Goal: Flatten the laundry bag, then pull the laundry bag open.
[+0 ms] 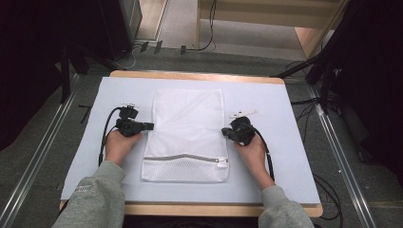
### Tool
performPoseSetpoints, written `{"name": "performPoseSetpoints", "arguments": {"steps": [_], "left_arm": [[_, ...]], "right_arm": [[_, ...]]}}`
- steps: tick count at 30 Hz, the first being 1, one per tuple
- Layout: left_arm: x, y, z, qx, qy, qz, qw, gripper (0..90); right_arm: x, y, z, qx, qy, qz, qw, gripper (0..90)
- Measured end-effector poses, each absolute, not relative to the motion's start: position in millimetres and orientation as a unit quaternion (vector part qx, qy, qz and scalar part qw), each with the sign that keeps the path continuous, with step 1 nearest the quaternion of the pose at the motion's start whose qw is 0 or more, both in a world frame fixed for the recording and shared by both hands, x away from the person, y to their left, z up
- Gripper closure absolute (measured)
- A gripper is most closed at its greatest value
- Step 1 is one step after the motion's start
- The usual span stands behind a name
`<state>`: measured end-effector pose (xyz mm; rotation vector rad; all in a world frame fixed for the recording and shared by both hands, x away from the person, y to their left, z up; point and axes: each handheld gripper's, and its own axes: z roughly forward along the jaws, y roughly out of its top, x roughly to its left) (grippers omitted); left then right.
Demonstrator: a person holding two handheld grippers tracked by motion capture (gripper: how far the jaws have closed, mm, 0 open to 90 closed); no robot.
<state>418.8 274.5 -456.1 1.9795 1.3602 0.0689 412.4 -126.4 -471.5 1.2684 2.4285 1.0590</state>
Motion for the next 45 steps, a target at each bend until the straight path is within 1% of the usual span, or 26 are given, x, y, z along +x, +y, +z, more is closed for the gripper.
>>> {"name": "performPoseSetpoints", "arguments": {"steps": [7, 10, 14, 18, 23, 28, 30, 33, 35, 45], "left_arm": [[423, 274, -457, 0.773, 0.524, 0.03, 0.357, 88.8], [423, 275, -455, 0.774, 0.522, 0.028, 0.358, 85.1], [421, 275, -451, 0.772, 0.517, 0.03, 0.367, 77.3], [419, 273, -448, 0.777, 0.511, 0.029, 0.366, 65.4], [415, 270, -444, 0.781, 0.503, 0.027, 0.37, 59.8], [407, 267, -437, 0.786, 0.489, 0.021, 0.379, 51.4], [403, 265, -434, 0.79, 0.483, 0.021, 0.378, 49.3], [397, 262, -430, 0.799, 0.469, 0.023, 0.376, 46.5], [392, 259, -427, 0.801, 0.464, 0.022, 0.379, 45.7], [377, 244, -419, 0.811, 0.436, 0.019, 0.39, 46.7]], "right_arm": [[409, -127, -471, 0.436, 0.819, 0.36, 0.096, 88.9], [409, -129, -471, 0.437, 0.818, 0.36, 0.098, 83.4], [408, -133, -467, 0.44, 0.813, 0.371, 0.093, 75.7], [405, -135, -463, 0.437, 0.813, 0.374, 0.092, 67.6], [401, -136, -460, 0.434, 0.813, 0.378, 0.09, 61.7], [396, -139, -455, 0.437, 0.81, 0.382, 0.086, 55.4], [392, -141, -452, 0.436, 0.808, 0.387, 0.083, 54.7], [386, -144, -448, 0.433, 0.805, 0.397, 0.08, 50.0], [382, -145, -446, 0.433, 0.804, 0.4, 0.077, 49.3], [361, -150, -444, 0.421, 0.807, 0.408, 0.069, 51.9]]}}
